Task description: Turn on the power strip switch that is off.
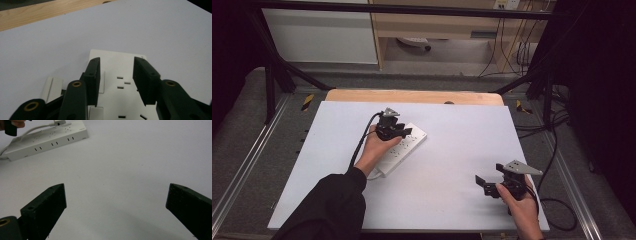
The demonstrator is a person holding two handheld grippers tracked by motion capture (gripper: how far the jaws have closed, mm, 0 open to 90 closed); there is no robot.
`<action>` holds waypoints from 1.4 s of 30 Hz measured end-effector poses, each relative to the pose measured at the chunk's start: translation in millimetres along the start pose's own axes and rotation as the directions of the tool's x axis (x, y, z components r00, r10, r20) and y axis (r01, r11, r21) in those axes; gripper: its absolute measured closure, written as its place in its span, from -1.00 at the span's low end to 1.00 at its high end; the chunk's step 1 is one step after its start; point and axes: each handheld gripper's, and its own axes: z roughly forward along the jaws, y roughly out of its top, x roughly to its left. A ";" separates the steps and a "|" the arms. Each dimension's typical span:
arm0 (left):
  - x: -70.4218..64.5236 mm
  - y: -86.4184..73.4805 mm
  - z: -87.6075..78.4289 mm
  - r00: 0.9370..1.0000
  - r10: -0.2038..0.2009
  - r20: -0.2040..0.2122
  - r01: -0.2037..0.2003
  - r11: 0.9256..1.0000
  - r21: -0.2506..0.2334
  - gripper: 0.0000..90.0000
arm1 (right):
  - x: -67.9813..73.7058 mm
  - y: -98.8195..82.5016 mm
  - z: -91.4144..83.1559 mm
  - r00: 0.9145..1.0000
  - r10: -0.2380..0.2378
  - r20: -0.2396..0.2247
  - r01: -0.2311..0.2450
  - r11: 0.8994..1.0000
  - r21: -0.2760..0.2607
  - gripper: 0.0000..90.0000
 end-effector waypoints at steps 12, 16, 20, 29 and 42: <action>-0.1 2.5 -3.1 0.999 -0.049 -0.011 0.049 0.999 -0.002 -0.48 | -0.2 -0.1 0.5 1.000 0.004 -0.001 -0.004 1.000 0.005 -0.92; 0.5 2.9 -4.7 0.998 -0.063 0.004 0.063 0.998 0.001 -0.62 | 0.0 -0.1 0.8 1.000 0.006 0.000 -0.006 1.000 0.007 -0.92; 0.4 4.2 -7.8 0.998 -0.063 0.016 0.063 0.998 -0.010 -0.70 | -0.3 -0.1 0.8 1.000 0.006 0.001 -0.006 1.000 0.007 -0.92; -0.6 7.5 -17.1 0.999 -0.047 0.013 0.048 0.998 -0.027 -0.83 | -0.6 -0.1 0.8 1.000 0.007 0.003 -0.007 1.000 0.005 -0.92; -1.0 12.6 -33.7 0.999 -0.045 0.019 0.046 0.997 -0.060 -0.82 | -1.0 0.1 0.8 1.000 0.006 0.004 -0.006 1.000 0.003 -0.92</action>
